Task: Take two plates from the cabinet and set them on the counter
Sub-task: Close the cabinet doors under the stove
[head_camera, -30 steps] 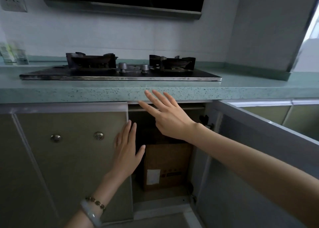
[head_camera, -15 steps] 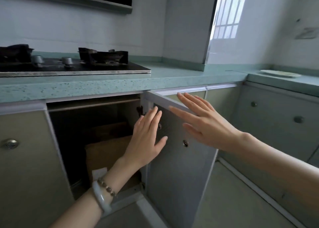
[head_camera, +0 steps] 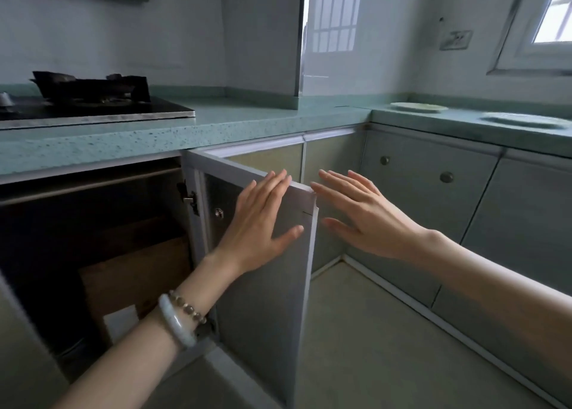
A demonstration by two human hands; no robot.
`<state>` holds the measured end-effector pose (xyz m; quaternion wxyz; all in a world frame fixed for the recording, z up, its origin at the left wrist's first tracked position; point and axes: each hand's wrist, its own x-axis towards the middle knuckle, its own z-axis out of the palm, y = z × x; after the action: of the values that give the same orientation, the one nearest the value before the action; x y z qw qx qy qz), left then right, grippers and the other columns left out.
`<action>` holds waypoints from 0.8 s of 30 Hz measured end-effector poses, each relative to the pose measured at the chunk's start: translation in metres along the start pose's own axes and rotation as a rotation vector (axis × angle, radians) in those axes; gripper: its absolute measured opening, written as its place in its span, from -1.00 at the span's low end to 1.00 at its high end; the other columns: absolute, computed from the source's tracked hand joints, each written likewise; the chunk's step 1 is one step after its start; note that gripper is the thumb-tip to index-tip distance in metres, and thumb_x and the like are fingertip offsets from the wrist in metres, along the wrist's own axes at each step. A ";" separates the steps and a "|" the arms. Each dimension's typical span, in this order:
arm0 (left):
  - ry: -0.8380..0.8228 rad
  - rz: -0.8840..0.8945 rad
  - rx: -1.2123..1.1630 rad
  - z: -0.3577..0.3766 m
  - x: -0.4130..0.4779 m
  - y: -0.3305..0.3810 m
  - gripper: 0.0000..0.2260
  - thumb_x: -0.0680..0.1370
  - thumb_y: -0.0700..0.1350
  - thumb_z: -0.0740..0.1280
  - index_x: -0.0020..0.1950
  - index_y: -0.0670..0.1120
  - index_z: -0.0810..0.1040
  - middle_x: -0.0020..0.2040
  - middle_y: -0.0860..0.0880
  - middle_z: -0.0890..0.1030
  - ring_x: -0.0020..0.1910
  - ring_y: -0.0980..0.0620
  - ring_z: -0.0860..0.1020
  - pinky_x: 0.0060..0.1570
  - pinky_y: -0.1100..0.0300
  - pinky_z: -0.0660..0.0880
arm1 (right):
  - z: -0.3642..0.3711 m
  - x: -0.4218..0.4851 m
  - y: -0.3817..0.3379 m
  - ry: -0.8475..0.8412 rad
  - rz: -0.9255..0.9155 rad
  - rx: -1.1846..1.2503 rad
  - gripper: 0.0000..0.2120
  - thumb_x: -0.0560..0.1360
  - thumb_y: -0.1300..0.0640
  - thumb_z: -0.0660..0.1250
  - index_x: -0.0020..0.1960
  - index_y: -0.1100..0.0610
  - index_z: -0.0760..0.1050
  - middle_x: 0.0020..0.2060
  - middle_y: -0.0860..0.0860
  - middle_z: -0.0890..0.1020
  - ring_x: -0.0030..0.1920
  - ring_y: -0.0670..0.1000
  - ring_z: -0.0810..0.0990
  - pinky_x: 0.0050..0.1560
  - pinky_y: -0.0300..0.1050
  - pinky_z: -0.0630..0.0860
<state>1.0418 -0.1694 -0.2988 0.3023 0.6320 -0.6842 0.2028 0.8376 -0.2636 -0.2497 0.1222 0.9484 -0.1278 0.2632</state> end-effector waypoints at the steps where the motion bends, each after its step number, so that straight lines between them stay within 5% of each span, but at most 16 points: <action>1: 0.002 0.016 0.000 0.001 0.001 0.004 -0.29 0.54 0.24 0.17 0.55 -0.10 0.05 0.57 -0.04 0.10 0.55 0.05 -0.02 0.51 0.07 -0.14 | 0.001 -0.003 0.001 -0.014 0.007 0.020 -0.46 0.52 0.05 0.33 0.44 0.17 0.31 0.43 0.14 0.34 0.46 0.12 0.28 0.49 0.09 0.13; 11: 0.034 0.048 -0.010 -0.001 -0.003 0.017 -0.20 0.45 0.35 0.24 0.51 -0.12 0.16 0.51 -0.05 0.24 0.53 0.03 0.08 0.51 -0.01 -0.06 | -0.001 -0.007 -0.003 0.071 -0.068 0.182 -0.46 0.39 0.35 0.41 0.35 0.30 0.41 0.30 0.19 0.50 0.34 0.16 0.46 0.31 0.11 0.43; 24: 0.128 -0.029 0.041 -0.069 -0.095 -0.020 -0.18 0.40 0.27 0.38 0.49 -0.10 0.13 0.48 -0.01 0.23 0.54 0.02 0.08 0.51 0.01 -0.03 | 0.022 0.036 -0.087 0.326 -0.534 0.254 -0.67 0.49 0.29 0.30 0.25 0.28 0.51 0.23 0.12 0.57 0.28 0.10 0.53 0.25 0.06 0.48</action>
<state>1.0741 -0.0554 -0.3134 0.3355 0.6336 -0.6499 0.2522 0.9046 -0.1952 -0.2630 0.0866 0.9015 0.1801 0.3838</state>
